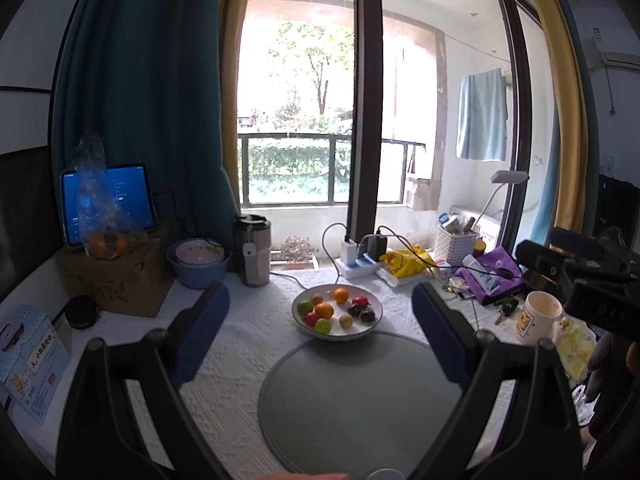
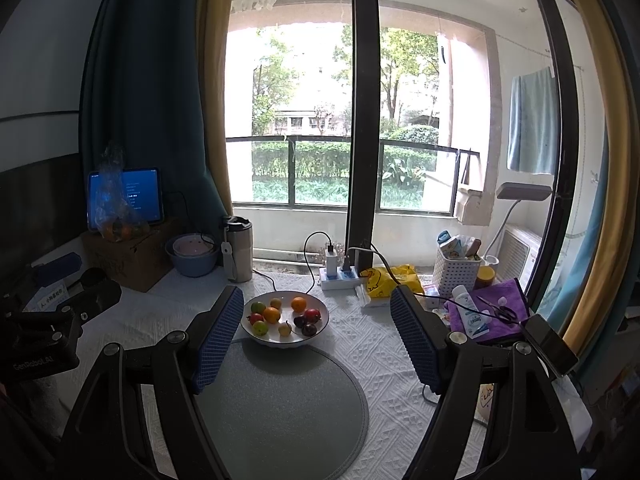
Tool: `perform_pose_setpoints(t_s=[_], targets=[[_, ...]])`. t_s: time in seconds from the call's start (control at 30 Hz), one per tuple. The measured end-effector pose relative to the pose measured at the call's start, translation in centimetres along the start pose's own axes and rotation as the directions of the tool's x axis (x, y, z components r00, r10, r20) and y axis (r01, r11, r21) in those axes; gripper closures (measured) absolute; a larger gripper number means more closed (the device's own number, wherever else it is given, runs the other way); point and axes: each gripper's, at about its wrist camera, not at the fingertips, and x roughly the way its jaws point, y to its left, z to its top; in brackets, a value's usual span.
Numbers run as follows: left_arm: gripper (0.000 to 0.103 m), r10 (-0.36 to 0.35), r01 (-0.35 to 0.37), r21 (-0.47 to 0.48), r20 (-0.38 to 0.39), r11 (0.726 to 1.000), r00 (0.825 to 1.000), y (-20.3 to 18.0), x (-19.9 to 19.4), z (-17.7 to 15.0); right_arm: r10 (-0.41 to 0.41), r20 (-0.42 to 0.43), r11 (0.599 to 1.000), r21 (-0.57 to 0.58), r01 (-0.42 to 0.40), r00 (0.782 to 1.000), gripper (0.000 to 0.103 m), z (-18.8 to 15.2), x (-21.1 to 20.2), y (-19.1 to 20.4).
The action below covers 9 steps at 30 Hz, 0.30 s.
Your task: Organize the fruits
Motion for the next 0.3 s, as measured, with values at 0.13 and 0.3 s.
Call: perform_pose_setpoints(t_s=[0.13,0.3], targets=[[0.009,-0.001,0.001,-0.001,0.0,1.0,1.0,0.0,-0.01,-0.01,0.001,-0.003,1.0,0.0,-0.001,1.0,0.024,-0.07,0.06,-0.06],[0.009,-0.028,0.028,-0.026,-0.008,0.999,1.0,0.37,-0.07,-0.13,0.004,-0.017,1.0,0.002,-0.004,1.0,0.024,-0.32,0.56,-0.11]])
